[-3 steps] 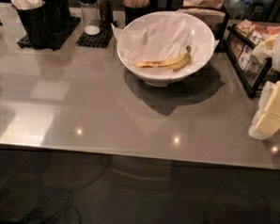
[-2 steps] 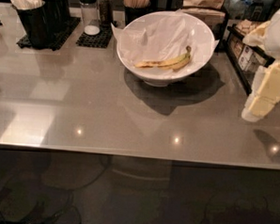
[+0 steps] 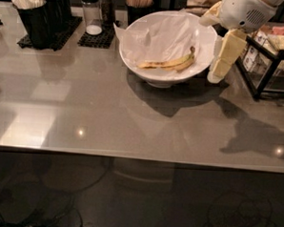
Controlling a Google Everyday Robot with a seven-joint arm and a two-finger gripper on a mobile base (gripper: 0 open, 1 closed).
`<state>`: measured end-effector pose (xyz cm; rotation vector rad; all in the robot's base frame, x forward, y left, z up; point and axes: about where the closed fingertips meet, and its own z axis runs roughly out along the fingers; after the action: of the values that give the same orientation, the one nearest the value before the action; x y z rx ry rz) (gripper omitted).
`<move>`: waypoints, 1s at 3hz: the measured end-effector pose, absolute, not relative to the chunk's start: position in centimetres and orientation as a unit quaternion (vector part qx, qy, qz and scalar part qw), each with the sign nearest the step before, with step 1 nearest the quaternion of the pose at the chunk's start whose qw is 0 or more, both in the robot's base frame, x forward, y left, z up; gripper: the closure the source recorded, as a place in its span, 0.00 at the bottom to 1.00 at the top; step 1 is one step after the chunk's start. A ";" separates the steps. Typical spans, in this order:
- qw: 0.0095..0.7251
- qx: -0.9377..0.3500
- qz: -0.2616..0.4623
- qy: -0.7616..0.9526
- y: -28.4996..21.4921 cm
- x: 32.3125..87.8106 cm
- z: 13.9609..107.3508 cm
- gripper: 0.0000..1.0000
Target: Pick banana from white bowl
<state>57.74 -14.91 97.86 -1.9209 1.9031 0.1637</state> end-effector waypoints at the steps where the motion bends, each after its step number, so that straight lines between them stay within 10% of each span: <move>1: 0.224 -0.715 0.084 0.657 -10.9 61.4 97.2 0.00; 3: 0.251 -0.696 0.078 0.668 -11.0 62.7 97.0 0.00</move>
Offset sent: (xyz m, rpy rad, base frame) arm 0.0330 0.0363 -0.0059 0.0364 0.0056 0.0721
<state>62.68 -10.95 96.99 -1.8947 1.8183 0.2113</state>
